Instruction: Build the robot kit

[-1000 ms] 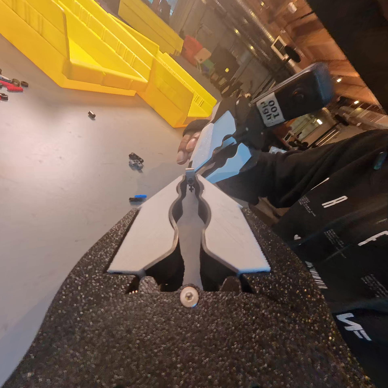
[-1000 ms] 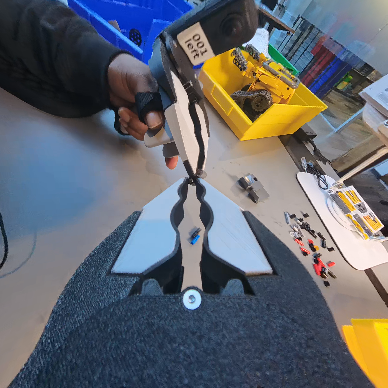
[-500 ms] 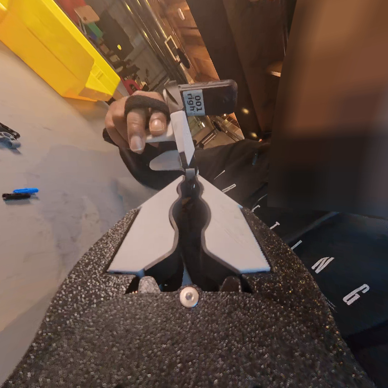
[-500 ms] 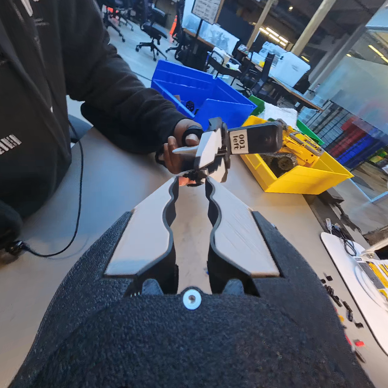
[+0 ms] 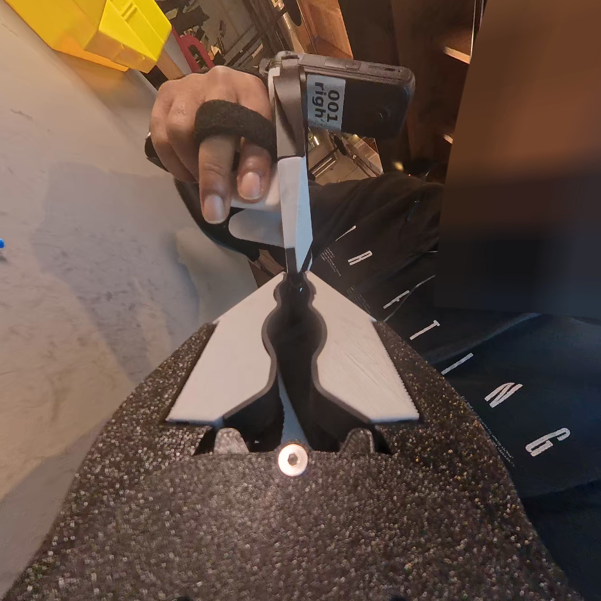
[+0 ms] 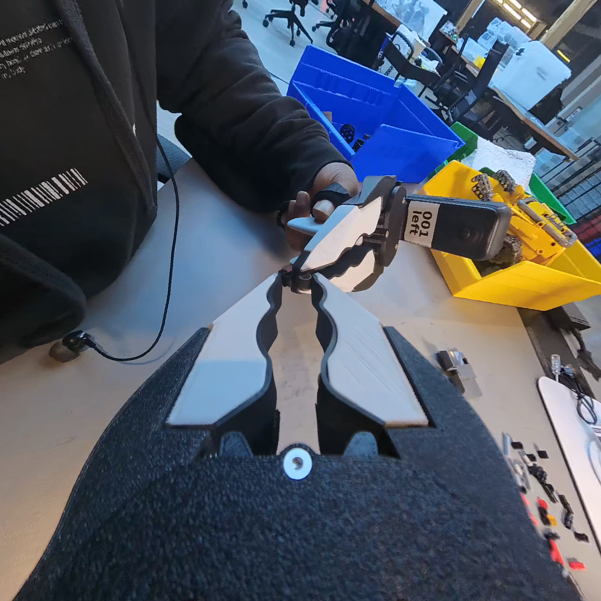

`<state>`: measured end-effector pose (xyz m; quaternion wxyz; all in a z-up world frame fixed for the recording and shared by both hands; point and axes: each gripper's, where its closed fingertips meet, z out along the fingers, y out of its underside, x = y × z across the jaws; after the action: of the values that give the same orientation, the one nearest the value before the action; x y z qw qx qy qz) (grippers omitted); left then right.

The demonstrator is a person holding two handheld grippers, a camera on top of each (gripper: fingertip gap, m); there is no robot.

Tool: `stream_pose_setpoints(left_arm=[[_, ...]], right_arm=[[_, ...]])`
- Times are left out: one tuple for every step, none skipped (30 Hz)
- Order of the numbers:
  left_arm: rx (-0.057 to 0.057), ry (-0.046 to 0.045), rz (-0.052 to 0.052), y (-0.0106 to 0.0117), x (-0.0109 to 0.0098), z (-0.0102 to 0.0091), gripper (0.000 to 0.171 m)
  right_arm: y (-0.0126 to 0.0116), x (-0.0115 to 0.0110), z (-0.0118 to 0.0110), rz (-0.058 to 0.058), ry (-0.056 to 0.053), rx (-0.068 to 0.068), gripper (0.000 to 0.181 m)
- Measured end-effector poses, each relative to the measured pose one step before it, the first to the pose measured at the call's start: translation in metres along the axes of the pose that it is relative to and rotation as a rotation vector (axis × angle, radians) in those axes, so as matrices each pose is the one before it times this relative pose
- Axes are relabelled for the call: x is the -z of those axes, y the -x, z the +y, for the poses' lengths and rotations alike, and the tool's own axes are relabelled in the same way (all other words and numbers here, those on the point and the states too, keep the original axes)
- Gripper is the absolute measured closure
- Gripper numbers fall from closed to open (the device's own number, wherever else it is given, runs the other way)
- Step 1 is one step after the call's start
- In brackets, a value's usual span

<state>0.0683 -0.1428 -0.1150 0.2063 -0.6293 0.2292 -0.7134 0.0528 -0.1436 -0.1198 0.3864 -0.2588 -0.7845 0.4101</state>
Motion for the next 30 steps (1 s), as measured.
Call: stream_pose_setpoints(left_arm=[[0.0011, 0.00114, -0.0005, 0.00014, 0.0, 0.00014, 0.165], [0.0017, -0.00119, -0.0013, 0.00028, 0.00005, 0.00001, 0.165], [0.0038, -0.00517, 0.0019, 0.00002, 0.00041, -0.00076, 0.165], [0.0031, -0.00565, 0.0038, -0.00033, 0.00036, -0.00081, 0.165], [0.0008, -0.00534, 0.0028, -0.00043, 0.00043, -0.00092, 0.165], [-0.0008, -0.00469, -0.0007, 0.00004, 0.00036, -0.00081, 0.165], [-0.0027, -0.00386, -0.0053, 0.00074, 0.00041, -0.00076, 0.165], [-0.0035, -0.00549, -0.0079, 0.0012, 0.00061, -0.00094, 0.164], [-0.0029, -0.00812, -0.0084, 0.00138, 0.00084, -0.00143, 0.164], [-0.0038, -0.01328, -0.0105, 0.0015, 0.00115, -0.00246, 0.163], [-0.006, -0.02053, -0.0138, 0.00181, 0.00173, -0.00361, 0.163], [-0.006, -0.02437, -0.015, 0.00168, 0.00213, -0.00437, 0.164], [-0.0067, -0.0228, -0.0146, 0.00151, 0.00211, -0.00427, 0.164], [-0.0099, -0.02054, -0.0157, 0.00165, 0.00197, -0.00375, 0.164], [-0.0096, -0.02111, -0.0166, 0.00169, 0.00195, -0.00376, 0.164], [-0.0052, -0.01985, -0.0131, 0.00149, 0.00177, -0.00346, 0.164], [-0.0025, -0.01551, -0.008, 0.00107, 0.00148, -0.00271, 0.164], [-0.0014, -0.0169, -0.0073, 0.00107, 0.00111, -0.00276, 0.164], [-0.0002, -0.0204, -0.008, 0.00119, 0.00117, -0.0033, 0.164], [0.0, -0.018, -0.0054, 0.00075, 0.00121, -0.00305, 0.164], [-0.0028, -0.01384, -0.0034, 0.00031, 0.001, -0.00241, 0.164], [-0.0068, -0.01357, -0.0068, 0.00056, 0.00084, -0.00236, 0.164], [-0.0068, -0.01676, -0.0111, 0.00123, 0.00099, -0.00266, 0.165], [-0.0022, -0.01821, -0.0093, 0.00126, 0.00108, -0.00288, 0.165], [0.0021, -0.01946, -0.0059, 0.00127, 0.00138, -0.00302, 0.165], [0.002, -0.02461, -0.0084, 0.00172, 0.00169, -0.00373, 0.165], [0.0007, -0.02653, -0.0115, 0.0023, 0.00192, -0.00423, 0.165], [0.0005, -0.02104, -0.0108, 0.00211, 0.00151, -0.00331, 0.165], [0.0007, -0.01516, -0.0089, 0.00183, 0.00094, -0.00221, 0.165], [0.0004, -0.01099, -0.0046, 0.00085, 0.00012, -0.00126, 0.165]], right_arm=[[0.00012, 0.00005, -0.0003, -0.006, -0.0057, -0.0102, 0.165], [0.00029, -0.00019, 0.00038, -0.0066, -0.0012, -0.0101, 0.165], [-0.00064, 0.00003, 0.00007, 0.0, -0.002, -0.0076, 0.165], [-0.00096, 0.00005, -0.00037, 0.0021, -0.0039, -0.0073, 0.165], [-0.00074, 0.00009, -0.00062, 0.0006, -0.0044, -0.0087, 0.165], [-0.00095, 0.00026, -0.00037, 0.0016, -0.0039, -0.0085, 0.165], [-0.00086, 0.00005, 0.00034, 0.0008, -0.0013, -0.0061, 0.165], [-0.00084, 0.00008, 0.00088, 0.0007, -0.0002, -0.0088, 0.165], [-0.00146, 0.00009, 0.00104, 0.0025, -0.0025, -0.011, 0.165], [-0.00187, 0.00012, 0.00101, 0.0046, -0.0049, -0.0146, 0.165], [-0.00362, 0.00046, 0.00108, 0.0128, -0.0056, -0.018, 0.165], [-0.00478, 0.0008, 0.00091, 0.0203, -0.0073, -0.0143, 0.164], [-0.0051, 0.00067, 0.00063, 0.0231, -0.0077, -0.0144, 0.164], [-0.0046, -0.00006, 0.00042, 0.0224, -0.0077, -0.0095, 0.164], [-0.00449, -0.00042, 0.00075, 0.0261, -0.0039, 0.0003, 0.164], [-0.00468, -0.00061, 0.00077, 0.0303, -0.0028, 0.0058, 0.164], [-0.00359, -0.00067, 0.00037, 0.0251, -0.0025, 0.0009, 0.164], [-0.00266, -0.00052, 0.00013, 0.018, -0.0012, -0.0021, 0.164], [-0.00386, -0.00037, 0.00049, 0.0256, 0.0031, -0.0007, 0.163], [-0.00385, -0.0002, 0.00035, 0.0257, 0.0028, 0.0045, 0.163], [-0.00302, 0.00002, 0.00001, 0.0197, 0.0005, 0.0015, 0.163], [-0.00229, -0.00014, -0.00028, 0.0148, -0.0017, -0.0039, 0.162], [-0.00295, -0.00012, 0.00065, 0.0194, 0.0026, -0.0024, 0.162], [-0.00336, -0.00006, 0.00126, 0.0232, 0.0044, 0.0025, 0.162], [-0.00274, 0.00016, 0.00146, 0.0191, 0.0044, 0.0042, 0.162], [-0.00162, -0.00012, 0.00156, 0.0114, 0.004, 0.004, 0.16], [-0.00113, -0.00072, 0.00153, 0.0115, 0.006, 0.0055, 0.156], [-0.00075, -0.00168, 0.00081, 0.0154, 0.004, 0.0082, 0.147], [0.00035, -0.00221, 0.00016, 0.0122, 0.0046, 0.0107, 0.14], [-0.00027, -0.00281, 0.00078, 0.0175, 0.0106, 0.0138, 0.137]])
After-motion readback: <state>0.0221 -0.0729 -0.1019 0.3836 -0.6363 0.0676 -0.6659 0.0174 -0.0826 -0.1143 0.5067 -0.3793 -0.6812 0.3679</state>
